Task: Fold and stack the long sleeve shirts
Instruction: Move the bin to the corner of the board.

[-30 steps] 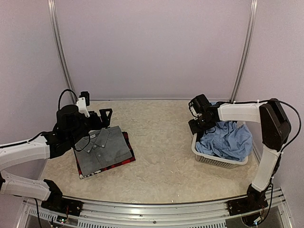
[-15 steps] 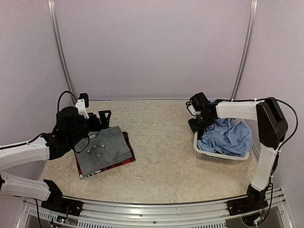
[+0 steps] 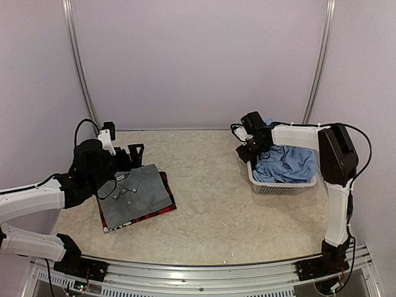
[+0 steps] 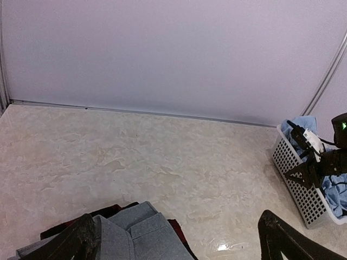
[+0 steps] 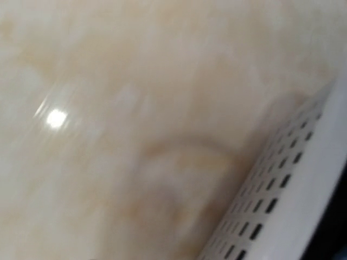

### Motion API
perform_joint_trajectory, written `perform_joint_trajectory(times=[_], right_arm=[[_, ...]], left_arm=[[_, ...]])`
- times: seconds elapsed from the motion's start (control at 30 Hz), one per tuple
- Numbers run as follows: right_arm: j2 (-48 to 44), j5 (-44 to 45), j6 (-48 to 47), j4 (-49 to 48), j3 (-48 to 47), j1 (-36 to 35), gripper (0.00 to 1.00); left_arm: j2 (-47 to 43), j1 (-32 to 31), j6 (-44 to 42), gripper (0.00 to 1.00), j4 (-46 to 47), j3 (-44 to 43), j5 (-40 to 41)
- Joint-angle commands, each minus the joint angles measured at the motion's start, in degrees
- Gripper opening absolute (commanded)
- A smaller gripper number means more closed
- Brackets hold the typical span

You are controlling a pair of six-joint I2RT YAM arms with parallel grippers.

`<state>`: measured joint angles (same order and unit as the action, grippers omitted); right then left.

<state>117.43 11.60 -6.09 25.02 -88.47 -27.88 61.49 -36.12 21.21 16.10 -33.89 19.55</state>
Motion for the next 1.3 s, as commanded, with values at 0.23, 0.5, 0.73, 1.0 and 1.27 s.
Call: perform_joint_trajectory(times=[0.23, 0.5, 0.73, 1.0, 1.27], right_arm=[[9.87, -1.28, -11.21, -4.04, -12.62, 7.34, 0.23], [15.88, -4.63, -18.1, -3.61, -20.83, 9.36, 0.26], [20.14, -3.55, -19.31, -3.83, -28.03, 9.43, 0.38], [17.18, -2.73, -15.47, -4.21, -28.3, 9.18, 0.8], [4.81, -0.14, -11.34, -9.41, -15.87, 5.69, 1.0]], left_arm=[[2.15, -0.27, -1.38, 0.99, -0.73, 0.11, 3.37], [2.67, -0.18, -1.2, 0.99, -1.39, 0.28, 4.5], [2.83, -0.1, -0.82, 0.99, -1.74, 0.6, 4.97], [3.56, -0.01, 1.95, 0.99, -7.3, -0.85, 4.16], [0.24, -5.81, 11.0, 0.99, -20.07, 1.08, 2.03]])
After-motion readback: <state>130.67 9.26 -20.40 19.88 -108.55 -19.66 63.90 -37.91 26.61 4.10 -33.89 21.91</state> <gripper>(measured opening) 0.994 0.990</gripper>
